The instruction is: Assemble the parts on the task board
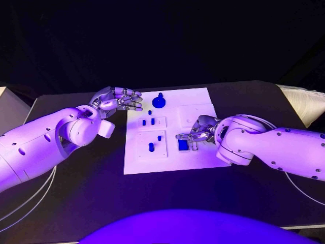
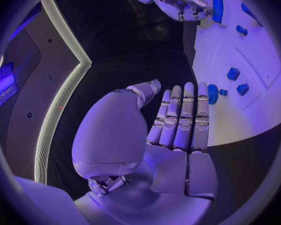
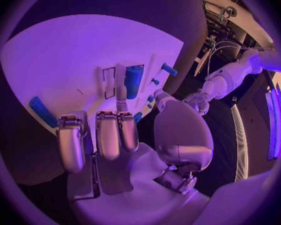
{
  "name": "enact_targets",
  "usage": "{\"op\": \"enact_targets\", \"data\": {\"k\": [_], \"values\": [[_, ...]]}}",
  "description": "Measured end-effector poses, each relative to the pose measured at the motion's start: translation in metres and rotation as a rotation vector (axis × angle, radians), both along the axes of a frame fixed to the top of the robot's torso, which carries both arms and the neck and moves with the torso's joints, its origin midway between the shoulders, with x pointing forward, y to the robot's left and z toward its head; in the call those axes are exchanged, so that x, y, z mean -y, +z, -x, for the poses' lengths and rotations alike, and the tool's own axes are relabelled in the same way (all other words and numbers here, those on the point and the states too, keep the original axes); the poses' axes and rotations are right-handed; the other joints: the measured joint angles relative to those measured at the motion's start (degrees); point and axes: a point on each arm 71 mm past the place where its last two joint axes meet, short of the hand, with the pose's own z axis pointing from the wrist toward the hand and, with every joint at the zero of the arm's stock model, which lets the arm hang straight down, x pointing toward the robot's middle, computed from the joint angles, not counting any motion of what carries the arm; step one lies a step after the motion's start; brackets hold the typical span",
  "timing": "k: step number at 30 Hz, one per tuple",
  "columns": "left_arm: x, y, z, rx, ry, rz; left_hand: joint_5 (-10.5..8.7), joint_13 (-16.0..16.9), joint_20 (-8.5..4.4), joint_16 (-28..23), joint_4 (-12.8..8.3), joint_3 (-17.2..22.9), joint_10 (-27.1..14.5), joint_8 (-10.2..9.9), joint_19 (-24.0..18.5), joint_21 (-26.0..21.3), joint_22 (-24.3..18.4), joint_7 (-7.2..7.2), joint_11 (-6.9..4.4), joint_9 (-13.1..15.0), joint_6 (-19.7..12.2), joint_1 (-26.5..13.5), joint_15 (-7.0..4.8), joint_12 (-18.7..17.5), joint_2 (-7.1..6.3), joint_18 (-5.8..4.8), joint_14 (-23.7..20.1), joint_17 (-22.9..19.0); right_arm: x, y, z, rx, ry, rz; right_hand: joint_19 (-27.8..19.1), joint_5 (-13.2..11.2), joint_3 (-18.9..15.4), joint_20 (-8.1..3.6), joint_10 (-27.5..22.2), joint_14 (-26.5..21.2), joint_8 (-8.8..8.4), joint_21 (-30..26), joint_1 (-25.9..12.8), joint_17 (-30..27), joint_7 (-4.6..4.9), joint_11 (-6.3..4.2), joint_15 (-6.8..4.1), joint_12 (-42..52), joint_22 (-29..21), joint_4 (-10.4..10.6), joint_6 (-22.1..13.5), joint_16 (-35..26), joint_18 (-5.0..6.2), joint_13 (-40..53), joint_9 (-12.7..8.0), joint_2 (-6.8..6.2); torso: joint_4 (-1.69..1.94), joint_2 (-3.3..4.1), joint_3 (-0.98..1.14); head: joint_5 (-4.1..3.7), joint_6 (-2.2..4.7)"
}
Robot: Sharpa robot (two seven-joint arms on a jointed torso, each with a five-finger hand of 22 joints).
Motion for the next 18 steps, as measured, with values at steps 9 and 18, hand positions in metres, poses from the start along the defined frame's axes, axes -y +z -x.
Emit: {"op": "enact_targets", "data": {"k": [9, 18], "values": [[-0.001, 0.000, 0.000, -0.001, 0.001, -0.001, 0.00, 0.0, 0.00, 0.0, 0.0, 0.0, 0.0, 0.0, 0.0, 0.0, 0.0, 0.00, 0.00, 0.0, 0.0, 0.0, 0.00, 0.0, 0.00, 0.00, 0.0, 0.0, 0.009, 0.001, 0.004, 0.003, 0.000, -0.009, -0.2, 1.7, -0.6, -0.20, 0.0, 0.0, 0.24, 0.0, 9.2, 0.2, 0.00, 0.00, 0.00, -0.2, 0.0, -2.1, 0.0, 0.0, 0.01, 0.0, 0.2, 1.72, 0.00, 0.02, 0.04, 0.09, -0.03], [-0.001, 0.000, 0.000, -0.002, 0.001, -0.002, 0.00, 0.0, 0.00, 0.0, 0.0, 0.0, 0.0, 0.0, 0.0, 0.0, -0.1, 0.00, 0.00, -0.1, 0.0, 0.0, 0.00, 0.0, 0.00, 0.00, 0.0, 0.1, 0.032, 0.005, 0.006, 0.032, -0.023, -0.044, -0.2, 3.5, 1.8, -0.20, 0.1, 0.0, -1.44, 0.0, 15.4, 0.6, 1.01, 0.13, 0.00, -0.2, 0.0, -4.8, -2.4, 0.0, 0.00, 0.0, -1.0, 1.26, -0.05, 0.02, 0.07, 0.27, -0.05]]}}
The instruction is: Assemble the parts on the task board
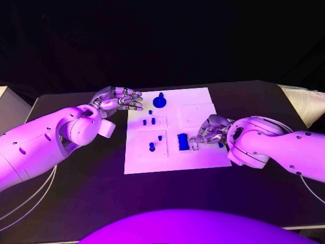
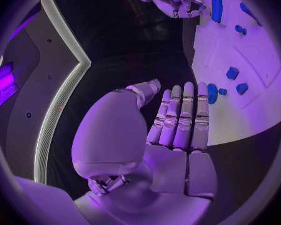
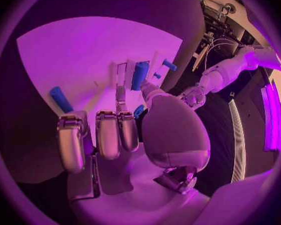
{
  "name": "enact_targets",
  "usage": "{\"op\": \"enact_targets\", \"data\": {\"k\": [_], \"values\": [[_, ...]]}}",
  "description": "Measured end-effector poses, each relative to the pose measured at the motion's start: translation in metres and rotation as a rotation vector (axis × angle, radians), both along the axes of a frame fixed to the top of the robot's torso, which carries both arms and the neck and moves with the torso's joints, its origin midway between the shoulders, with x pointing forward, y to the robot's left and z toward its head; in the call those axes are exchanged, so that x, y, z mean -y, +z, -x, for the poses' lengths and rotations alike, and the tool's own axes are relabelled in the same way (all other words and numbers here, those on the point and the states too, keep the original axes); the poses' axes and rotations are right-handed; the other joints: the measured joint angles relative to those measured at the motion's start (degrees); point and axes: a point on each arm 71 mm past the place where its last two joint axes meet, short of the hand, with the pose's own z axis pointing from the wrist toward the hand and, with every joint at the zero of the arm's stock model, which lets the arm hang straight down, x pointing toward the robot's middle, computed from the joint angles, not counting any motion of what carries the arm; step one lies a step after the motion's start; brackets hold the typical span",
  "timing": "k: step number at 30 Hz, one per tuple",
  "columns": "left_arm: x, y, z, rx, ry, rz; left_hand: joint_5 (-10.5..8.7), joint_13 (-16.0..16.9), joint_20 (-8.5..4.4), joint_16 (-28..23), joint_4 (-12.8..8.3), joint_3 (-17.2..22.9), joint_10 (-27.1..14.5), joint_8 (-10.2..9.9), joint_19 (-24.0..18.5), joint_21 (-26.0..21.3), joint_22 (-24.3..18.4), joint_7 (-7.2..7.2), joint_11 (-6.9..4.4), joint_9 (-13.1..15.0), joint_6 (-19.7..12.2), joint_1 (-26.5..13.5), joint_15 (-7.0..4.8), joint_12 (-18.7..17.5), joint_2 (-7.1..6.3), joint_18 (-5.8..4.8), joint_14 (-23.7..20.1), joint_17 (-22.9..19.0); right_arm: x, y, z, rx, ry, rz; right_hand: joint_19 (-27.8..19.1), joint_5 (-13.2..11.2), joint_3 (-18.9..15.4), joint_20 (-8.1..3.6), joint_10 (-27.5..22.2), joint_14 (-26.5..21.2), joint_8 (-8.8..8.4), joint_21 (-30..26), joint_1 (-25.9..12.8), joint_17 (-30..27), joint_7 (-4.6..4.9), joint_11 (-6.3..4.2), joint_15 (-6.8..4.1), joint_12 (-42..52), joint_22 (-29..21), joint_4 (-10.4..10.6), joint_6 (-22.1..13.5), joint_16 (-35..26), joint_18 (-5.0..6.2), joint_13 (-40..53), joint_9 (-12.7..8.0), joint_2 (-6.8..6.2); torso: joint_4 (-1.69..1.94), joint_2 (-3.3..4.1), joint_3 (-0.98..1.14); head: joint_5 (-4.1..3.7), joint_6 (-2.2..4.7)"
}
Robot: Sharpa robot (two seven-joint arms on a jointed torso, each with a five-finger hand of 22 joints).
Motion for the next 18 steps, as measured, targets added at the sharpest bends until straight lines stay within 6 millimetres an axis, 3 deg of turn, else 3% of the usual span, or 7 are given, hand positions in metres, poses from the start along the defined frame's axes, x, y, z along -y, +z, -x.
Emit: {"op": "enact_targets", "data": {"k": [5, 10, 18], "values": [[0.000, 0.000, 0.000, 0.000, 0.000, 0.000, 0.00, 0.0, 0.00, -0.2, 0.0, 0.0, 0.0, 0.0, 0.0, 0.0, 0.0, 0.00, 0.00, 0.0, 0.0, 0.0, 0.00, 0.0, 0.00, 0.00, 0.0, 0.0, 0.025, 0.011, -0.004, 0.047, -0.037, -0.035, 0.0, 1.6, 0.8, 0.00, -0.1, 0.0, -0.79, 0.0, 1.0, 0.3, 0.22, 0.29, 0.43, 0.0, 0.0, -0.8, -0.2, 0.0, 0.00, 0.0, -0.5, -0.36, -0.04, -0.06, 0.02, -0.07, 0.08], [0.000, 0.000, 0.000, 0.002, 0.001, 0.001, 0.00, 0.0, 0.00, -0.2, 0.0, 0.0, 0.0, 0.0, 0.0, 0.0, 0.0, 0.00, 0.00, 0.0, 0.0, 0.0, 0.00, 0.0, 0.00, 0.00, 0.0, 0.0, 0.052, 0.024, -0.012, 0.090, -0.078, -0.041, 0.0, 1.7, 1.2, 0.00, -0.1, 0.0, -0.79, 0.0, 1.6, 0.4, 0.24, 0.30, 0.43, 0.0, 0.0, -0.8, -0.2, 0.0, 0.00, 0.0, -0.6, -0.38, -0.03, -0.09, 0.00, -0.40, 0.37], [0.000, 0.000, 0.000, 0.004, 0.002, 0.002, 0.00, 0.0, 0.21, -0.2, 0.0, 0.0, 0.0, 0.0, 0.2, -0.2, -0.1, 0.00, 0.00, 0.0, 0.0, 0.0, 0.00, 0.0, 0.00, 0.01, 0.0, 0.1, 0.086, 0.026, -0.019, 0.077, -0.111, 0.017, 0.0, 1.9, 1.5, 0.00, -0.1, 0.0, -0.79, 0.0, 1.7, 0.5, -0.07, 0.30, 0.43, 0.2, 0.0, -0.8, 1.3, 0.0, 0.00, 0.0, -0.6, -0.53, -0.07, -0.04, -0.01, -0.92, 0.75]]}}
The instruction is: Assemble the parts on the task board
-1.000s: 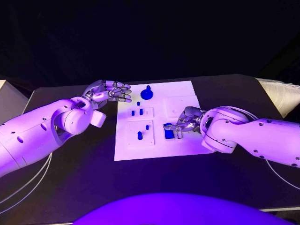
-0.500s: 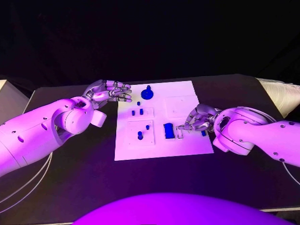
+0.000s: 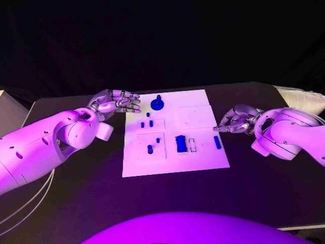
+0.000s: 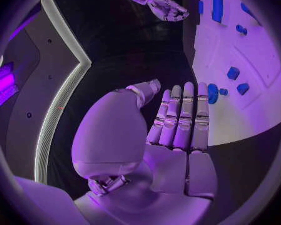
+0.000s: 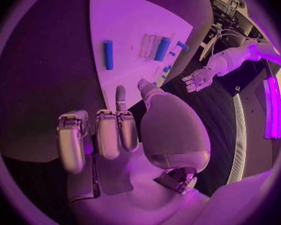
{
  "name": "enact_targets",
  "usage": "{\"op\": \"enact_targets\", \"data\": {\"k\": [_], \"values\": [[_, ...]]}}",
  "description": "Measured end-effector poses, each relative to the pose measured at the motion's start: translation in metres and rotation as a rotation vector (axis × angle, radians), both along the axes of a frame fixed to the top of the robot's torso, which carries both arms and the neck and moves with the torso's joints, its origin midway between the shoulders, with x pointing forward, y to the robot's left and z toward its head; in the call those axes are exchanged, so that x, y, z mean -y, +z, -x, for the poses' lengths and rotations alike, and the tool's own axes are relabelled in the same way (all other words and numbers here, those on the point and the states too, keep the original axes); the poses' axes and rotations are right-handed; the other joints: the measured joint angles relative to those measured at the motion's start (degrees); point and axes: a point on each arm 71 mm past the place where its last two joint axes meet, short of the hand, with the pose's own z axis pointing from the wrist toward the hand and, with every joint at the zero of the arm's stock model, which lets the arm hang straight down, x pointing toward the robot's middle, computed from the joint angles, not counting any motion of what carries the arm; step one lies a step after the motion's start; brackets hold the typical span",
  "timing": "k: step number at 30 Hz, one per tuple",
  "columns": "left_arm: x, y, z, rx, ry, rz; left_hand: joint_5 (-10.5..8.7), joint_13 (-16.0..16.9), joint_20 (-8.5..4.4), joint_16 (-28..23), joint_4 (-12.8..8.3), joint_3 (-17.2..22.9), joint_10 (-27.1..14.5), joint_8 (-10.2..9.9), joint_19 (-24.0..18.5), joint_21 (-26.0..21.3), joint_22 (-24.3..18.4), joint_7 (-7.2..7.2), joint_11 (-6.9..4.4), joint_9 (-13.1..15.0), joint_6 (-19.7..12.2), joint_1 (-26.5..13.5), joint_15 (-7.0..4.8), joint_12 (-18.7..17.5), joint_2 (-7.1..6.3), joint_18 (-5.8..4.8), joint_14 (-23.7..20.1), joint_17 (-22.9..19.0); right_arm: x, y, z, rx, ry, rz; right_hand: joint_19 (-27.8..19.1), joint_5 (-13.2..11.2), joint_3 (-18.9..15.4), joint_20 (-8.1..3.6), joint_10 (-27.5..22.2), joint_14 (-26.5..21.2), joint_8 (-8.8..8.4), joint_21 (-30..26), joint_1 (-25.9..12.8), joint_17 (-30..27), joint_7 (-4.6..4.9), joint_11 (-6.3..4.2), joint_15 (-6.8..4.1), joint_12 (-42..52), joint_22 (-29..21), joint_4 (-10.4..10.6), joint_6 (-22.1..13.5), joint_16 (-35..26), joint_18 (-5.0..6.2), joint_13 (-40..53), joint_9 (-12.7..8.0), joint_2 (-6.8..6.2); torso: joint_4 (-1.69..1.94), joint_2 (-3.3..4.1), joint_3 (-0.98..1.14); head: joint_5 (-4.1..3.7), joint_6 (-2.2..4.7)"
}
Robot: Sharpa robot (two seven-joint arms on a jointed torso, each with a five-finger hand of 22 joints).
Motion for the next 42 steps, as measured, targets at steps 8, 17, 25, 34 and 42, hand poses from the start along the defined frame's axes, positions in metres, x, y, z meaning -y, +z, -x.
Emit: {"op": "enact_targets", "data": {"k": [8, 17, 25, 34, 42], "values": [[0.000, 0.000, 0.000, 0.000, 0.000, 0.001, 0.00, 0.0, 0.00, 0.0, 0.0, 0.0, 0.0, 0.0, 0.0, 0.0, 0.0, 0.00, 0.00, 0.0, 0.0, 0.0, 0.00, 0.0, 0.00, 0.00, 0.0, 0.0, 0.002, -0.011, 0.003, -0.063, 0.025, 0.072, 0.0, 0.0, 0.2, 0.00, 0.0, 0.0, 0.00, 0.0, -0.3, 0.1, -0.04, 0.00, 0.00, 0.0, 0.0, 0.2, 0.4, 0.0, 0.00, 0.0, 0.2, -0.31, 0.00, 0.06, -0.01, -0.34, 0.09], [0.000, 0.000, 0.000, 0.000, 0.000, 0.001, 0.00, 0.0, 0.00, 0.0, 0.0, 0.0, 0.0, 0.0, 0.0, 0.0, 0.0, 0.00, 0.00, 0.0, 0.0, 0.0, 0.00, 0.0, 0.00, 0.00, 0.0, 0.0, -0.013, -0.026, 0.008, -0.114, 0.055, 0.120, 0.0, 0.0, 0.3, 0.00, 0.0, 0.0, 0.24, 0.0, -0.3, 0.0, -0.22, 0.00, 0.00, 0.0, 0.0, 0.3, 0.6, 0.0, 0.00, 0.0, 0.2, -0.31, 0.13, 0.08, -0.02, -0.51, 0.13], [0.000, 0.000, 0.000, 0.000, 0.001, 0.000, 0.00, 0.0, 0.00, 0.0, 0.0, 0.0, 0.0, 0.0, 0.0, 0.0, 0.0, 0.00, 0.00, 0.0, 0.0, 0.0, 0.00, 0.0, 0.00, 0.00, 0.0, 0.0, -0.014, -0.031, 0.009, -0.130, 0.052, 0.157, 0.0, 0.0, 0.4, 0.00, 0.0, 0.0, 0.24, 0.0, -0.3, 0.0, -0.22, 0.00, 0.00, 0.0, 0.0, 0.4, 0.6, 0.0, 0.00, 0.0, 0.2, -0.31, 0.13, 0.09, -0.08, -0.48, -0.22], [-0.001, 0.000, 0.000, 0.000, 0.002, -0.001, 0.00, 0.0, 0.00, 0.0, 0.0, 0.0, 0.0, 0.0, 0.0, 0.0, 0.0, 0.00, 0.00, 0.0, 0.0, 0.0, 0.00, 0.0, 0.00, 0.00, 0.0, 0.0, -0.017, -0.033, 0.008, -0.109, 0.063, 0.197, 0.0, 0.0, 0.4, 0.01, 0.0, 0.0, 0.40, 0.0, -0.3, 0.0, -0.25, 0.00, 0.00, 0.0, 0.0, 0.4, 0.7, 0.0, 0.00, 0.0, 0.4, -0.30, 0.14, 0.07, -0.05, -0.43, -0.35], [-0.001, 0.000, 0.000, 0.000, 0.002, -0.001, 0.00, 0.0, 0.00, 0.0, 0.0, 0.0, 0.0, 0.0, 0.0, 0.0, 0.0, 0.00, 0.00, 0.0, 0.0, 0.0, 0.00, 0.0, 0.00, 0.00, 0.0, 0.0, -0.030, -0.034, 0.010, -0.083, 0.090, 0.205, 0.0, 0.0, 0.4, 0.00, 0.0, 0.0, 0.69, 0.0, -0.3, 0.0, -0.26, 0.00, 0.00, 0.0, 0.0, 0.4, 0.7, 0.0, 0.00, 0.0, 0.4, -0.29, 0.15, 0.09, -0.01, -0.45, -0.46]]}}
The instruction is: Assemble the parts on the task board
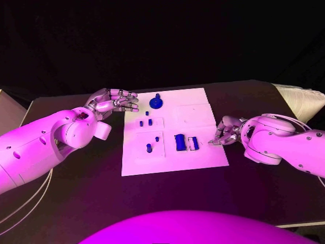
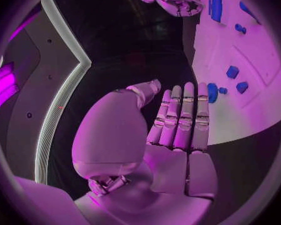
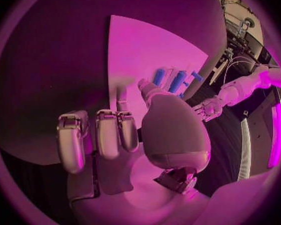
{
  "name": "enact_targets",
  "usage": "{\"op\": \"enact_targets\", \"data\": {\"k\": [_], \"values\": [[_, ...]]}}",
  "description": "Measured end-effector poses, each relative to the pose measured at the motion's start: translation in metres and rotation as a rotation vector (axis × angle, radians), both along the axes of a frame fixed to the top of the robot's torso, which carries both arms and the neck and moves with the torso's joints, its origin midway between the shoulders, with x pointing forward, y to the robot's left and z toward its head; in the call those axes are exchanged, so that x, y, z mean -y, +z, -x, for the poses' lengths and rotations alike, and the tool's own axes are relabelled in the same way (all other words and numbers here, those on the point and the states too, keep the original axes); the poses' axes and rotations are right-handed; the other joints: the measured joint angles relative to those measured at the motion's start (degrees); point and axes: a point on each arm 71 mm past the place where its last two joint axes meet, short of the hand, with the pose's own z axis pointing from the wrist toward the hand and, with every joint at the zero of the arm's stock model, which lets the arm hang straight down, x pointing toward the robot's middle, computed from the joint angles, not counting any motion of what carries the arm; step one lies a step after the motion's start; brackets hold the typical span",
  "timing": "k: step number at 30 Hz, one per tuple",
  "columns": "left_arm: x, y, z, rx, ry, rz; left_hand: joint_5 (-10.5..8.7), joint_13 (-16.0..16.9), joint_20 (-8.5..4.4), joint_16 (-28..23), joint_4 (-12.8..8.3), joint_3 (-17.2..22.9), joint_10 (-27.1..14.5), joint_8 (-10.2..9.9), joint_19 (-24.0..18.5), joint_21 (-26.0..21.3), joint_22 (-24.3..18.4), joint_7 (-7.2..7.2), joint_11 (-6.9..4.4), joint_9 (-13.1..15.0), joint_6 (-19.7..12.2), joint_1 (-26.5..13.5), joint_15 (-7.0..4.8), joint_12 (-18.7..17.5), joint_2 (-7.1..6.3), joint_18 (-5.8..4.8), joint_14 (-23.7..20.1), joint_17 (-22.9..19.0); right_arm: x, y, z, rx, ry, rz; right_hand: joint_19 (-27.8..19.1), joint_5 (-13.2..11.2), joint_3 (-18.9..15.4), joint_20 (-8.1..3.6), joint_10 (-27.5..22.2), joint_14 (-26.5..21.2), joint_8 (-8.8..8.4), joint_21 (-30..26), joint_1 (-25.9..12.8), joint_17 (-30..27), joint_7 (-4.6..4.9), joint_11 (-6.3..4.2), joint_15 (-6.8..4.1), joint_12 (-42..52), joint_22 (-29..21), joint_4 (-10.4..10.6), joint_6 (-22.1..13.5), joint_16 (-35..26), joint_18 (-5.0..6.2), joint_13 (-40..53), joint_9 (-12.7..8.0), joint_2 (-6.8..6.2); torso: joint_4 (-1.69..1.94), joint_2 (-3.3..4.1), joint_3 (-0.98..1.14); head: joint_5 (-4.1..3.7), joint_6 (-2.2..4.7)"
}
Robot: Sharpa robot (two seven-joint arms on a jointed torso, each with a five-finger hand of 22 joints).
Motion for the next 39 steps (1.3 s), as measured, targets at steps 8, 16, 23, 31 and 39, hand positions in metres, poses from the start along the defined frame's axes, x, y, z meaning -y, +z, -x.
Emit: {"op": "enact_targets", "data": {"k": [8, 16, 23, 31, 39], "values": [[0.000, 0.000, 0.000, -0.001, 0.001, -0.001, 0.00, 0.0, 0.00, -0.2, 0.2, -0.2, 0.0, 0.0, 0.0, -0.2, -0.2, 0.00, 0.00, -0.1, 0.0, 0.0, 0.00, 0.2, 0.00, 0.00, 0.0, 0.2, -0.008, 0.000, 0.006, 0.015, 0.016, -0.017, 0.0, 0.0, 0.2, 0.00, 0.0, 0.0, -0.14, 0.0, 0.0, 0.0, 0.02, 0.00, 0.00, 0.0, 0.0, 0.2, 0.4, 0.0, 0.00, 0.0, -0.1, 0.00, 0.00, 0.00, -0.02, 0.12, -0.07], [0.000, 0.000, 0.000, -0.002, 0.001, -0.001, 0.00, 0.1, 0.00, -0.2, 0.2, -0.2, 0.0, 0.0, 0.0, -0.2, -0.2, 0.00, 0.00, -0.1, 0.0, 0.0, 0.00, 0.2, 0.00, 0.00, 0.0, 0.2, -0.022, 0.004, 0.010, 0.030, 0.036, -0.051, 0.0, 0.2, 0.0, 0.00, 0.0, 0.0, -0.14, 0.0, -0.4, 0.0, -0.16, 0.00, 0.00, 0.0, 0.0, 0.8, 0.5, 0.0, 0.00, 0.0, 0.0, -0.38, -0.02, -0.03, -0.04, 0.15, -0.10], [0.000, 0.000, 0.000, -0.002, 0.000, -0.001, 0.00, 0.0, 0.00, -0.2, 0.2, -0.2, 0.0, 0.0, 0.0, -0.2, -0.2, 0.00, 0.00, -0.1, 0.0, 0.0, 0.00, 0.2, 0.00, 0.00, 0.0, 0.2, -0.036, 0.004, 0.008, 0.039, 0.050, -0.074, 0.0, 0.2, 0.2, 0.00, 0.0, 0.0, -0.14, 0.0, -0.9, 0.0, -0.16, 0.00, 0.00, 0.0, 0.0, 1.0, 0.5, 0.0, 0.00, 0.0, 0.1, -0.29, -0.02, -0.03, -0.08, -0.03, -0.16], [-0.001, 0.000, 0.000, -0.002, 0.000, -0.001, 0.00, 0.0, 0.00, -0.2, 0.2, -0.2, 0.0, 0.0, 0.0, -0.2, -0.2, 0.00, 0.00, -0.1, 0.0, 0.0, 0.00, 0.2, 0.00, 0.00, 0.0, 0.2, -0.044, 0.002, 0.003, 0.045, 0.051, -0.079, 0.0, 0.2, 0.3, 0.00, 0.0, 0.0, 0.45, 0.0, -0.9, 0.0, -0.50, -0.01, 0.00, 0.0, 0.0, 1.1, 1.1, 0.0, 0.00, 0.0, 0.5, -0.29, 0.05, -0.02, -0.12, -0.04, -0.27], [-0.001, 0.000, 0.000, -0.002, 0.001, -0.002, 0.00, 0.0, -0.21, -0.2, 0.2, -0.2, 0.0, 0.0, 0.2, -0.2, -0.3, 0.00, 0.00, -0.1, 0.0, 0.2, 0.21, 0.2, 0.24, 0.00, 0.2, 0.3, -0.049, -0.002, 0.002, 0.038, 0.053, -0.077, 0.0, 0.2, 1.0, 0.00, 0.0, 0.0, 1.22, 0.0, -0.5, 0.1, -0.73, -0.43, -0.43, -0.3, 0.0, 0.7, 1.5, 0.0, 0.00, 0.0, 1.1, -0.71, 0.02, -0.01, -0.09, 0.16, -0.29]]}}
